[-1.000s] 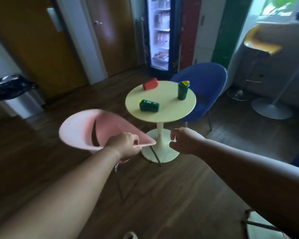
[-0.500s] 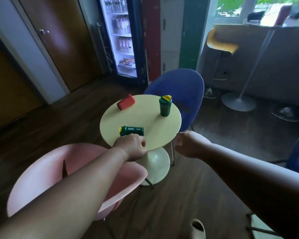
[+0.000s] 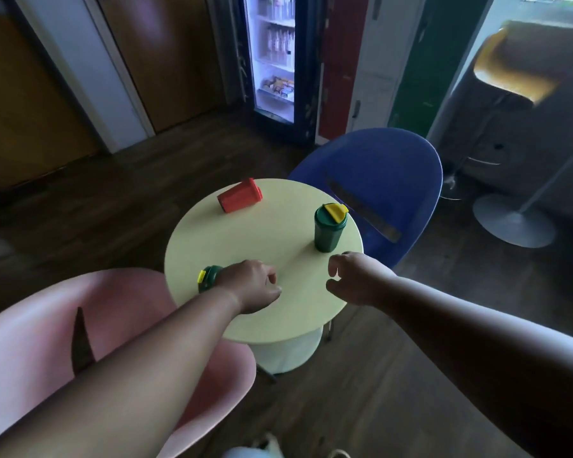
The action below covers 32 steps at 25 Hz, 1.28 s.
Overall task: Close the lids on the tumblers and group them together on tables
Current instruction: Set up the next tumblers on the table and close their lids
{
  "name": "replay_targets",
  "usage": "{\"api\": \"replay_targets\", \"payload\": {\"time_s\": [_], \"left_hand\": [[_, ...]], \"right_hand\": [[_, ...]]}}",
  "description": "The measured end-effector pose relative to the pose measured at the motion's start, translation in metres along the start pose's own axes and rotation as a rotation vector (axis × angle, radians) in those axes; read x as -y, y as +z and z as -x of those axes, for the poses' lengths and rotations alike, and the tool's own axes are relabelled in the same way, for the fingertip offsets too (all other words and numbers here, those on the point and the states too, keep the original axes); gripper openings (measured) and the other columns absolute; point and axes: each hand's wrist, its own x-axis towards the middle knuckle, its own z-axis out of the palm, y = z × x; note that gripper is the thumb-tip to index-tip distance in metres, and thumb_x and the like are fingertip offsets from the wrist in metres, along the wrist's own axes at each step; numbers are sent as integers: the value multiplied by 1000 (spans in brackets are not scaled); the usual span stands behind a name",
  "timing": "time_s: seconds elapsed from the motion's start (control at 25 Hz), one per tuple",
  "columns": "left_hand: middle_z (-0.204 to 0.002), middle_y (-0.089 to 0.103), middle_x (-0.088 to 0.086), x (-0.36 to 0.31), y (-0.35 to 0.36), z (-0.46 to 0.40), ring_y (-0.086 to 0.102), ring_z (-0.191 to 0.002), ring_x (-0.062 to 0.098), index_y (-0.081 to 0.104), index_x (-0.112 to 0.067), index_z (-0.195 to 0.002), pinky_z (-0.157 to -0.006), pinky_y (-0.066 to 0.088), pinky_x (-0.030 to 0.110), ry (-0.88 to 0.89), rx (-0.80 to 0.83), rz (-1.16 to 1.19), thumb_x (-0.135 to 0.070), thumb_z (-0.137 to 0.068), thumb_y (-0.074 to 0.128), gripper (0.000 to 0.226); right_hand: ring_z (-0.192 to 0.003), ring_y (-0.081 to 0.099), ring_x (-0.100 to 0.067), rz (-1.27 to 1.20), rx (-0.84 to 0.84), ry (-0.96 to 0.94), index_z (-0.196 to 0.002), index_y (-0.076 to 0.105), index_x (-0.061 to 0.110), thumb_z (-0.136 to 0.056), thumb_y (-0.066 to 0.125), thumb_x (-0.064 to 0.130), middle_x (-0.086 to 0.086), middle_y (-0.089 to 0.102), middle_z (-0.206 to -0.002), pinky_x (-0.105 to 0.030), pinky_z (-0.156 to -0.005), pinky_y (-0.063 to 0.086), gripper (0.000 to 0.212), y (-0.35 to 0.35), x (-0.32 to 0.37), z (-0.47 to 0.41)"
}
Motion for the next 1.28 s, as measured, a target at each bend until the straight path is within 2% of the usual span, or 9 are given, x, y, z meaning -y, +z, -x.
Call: {"api": "replay_targets", "payload": {"time_s": [0.2,0.4,0.48,0.56,0.68,0.8,0.88,1.0,1.28], "left_hand": [[-111,63,-7,-7,-12,-82,60,-98,19,62,-34,-110,-78,48,29,42,54,3,-52,-85,53,32],[-115,61,-5,-13,-33,-152,59,-99,20,60,-31,-119,-83,51,33,91,39,25,-52,-89,55,37],[-117,61,-5,-18,-34,-175,59,-101,20,58,-31,-121,-84,51,33,99,44,50,-52,-89,56,38],[-121,59,-5,-25,-28,-192,59,-104,20,54,-33,-126,-85,52,36,113,61,69,-53,-87,58,43],[-134,51,-4,-37,-24,-221,55,-118,21,45,-35,-137,-90,51,37,130,44,107,-54,-85,64,59],[-143,41,-2,-46,-19,-245,47,-128,21,34,-36,-146,-97,45,38,155,81,125,-57,-77,70,80],[-143,39,-3,-51,-12,-256,45,-130,20,28,-38,-148,-102,42,37,177,144,109,-63,-70,73,93],[-139,43,-9,-58,-2,-265,47,-127,16,27,-40,-146,-101,40,34,173,191,57,-66,-63,74,99],[-128,52,-16,-61,11,-263,56,-113,12,34,-39,-133,-96,43,33,81,75,91,-59,-62,72,83]], "right_hand": [[-88,59,-17,-40,-9,45,-101,60,32,-79,56,47,8,61,-100,-31,-73,54,27,-12,-27,-66],[-78,61,-19,-96,-98,126,-93,61,30,-82,55,39,5,61,-93,-30,-66,55,15,-37,-46,-122],[-79,59,-18,-160,-146,158,-91,57,31,-82,56,37,6,61,-96,-30,-64,52,11,-43,-54,-140],[-87,57,-19,-188,-164,168,-102,57,31,-83,57,38,5,58,-106,-32,-68,51,20,-43,-63,-156],[-102,55,-24,-189,-83,206,-129,46,27,-83,58,43,-1,51,-124,-36,-75,51,50,-39,-78,-183],[-101,57,-26,-230,47,200,-141,37,23,-82,62,47,-7,49,-132,-33,-71,49,68,-32,-86,-210],[-91,59,-24,-230,137,166,-137,40,22,-80,64,49,-8,56,-124,-32,-66,49,68,-29,-93,-224],[-81,61,-22,-200,245,121,-119,49,20,-78,64,50,-4,62,-103,-35,-68,55,53,-28,-103,-239],[-79,63,-20,-256,352,28,-105,55,18,-75,69,47,-1,61,-91,-36,-68,56,44,-36,-101,-259]]}}
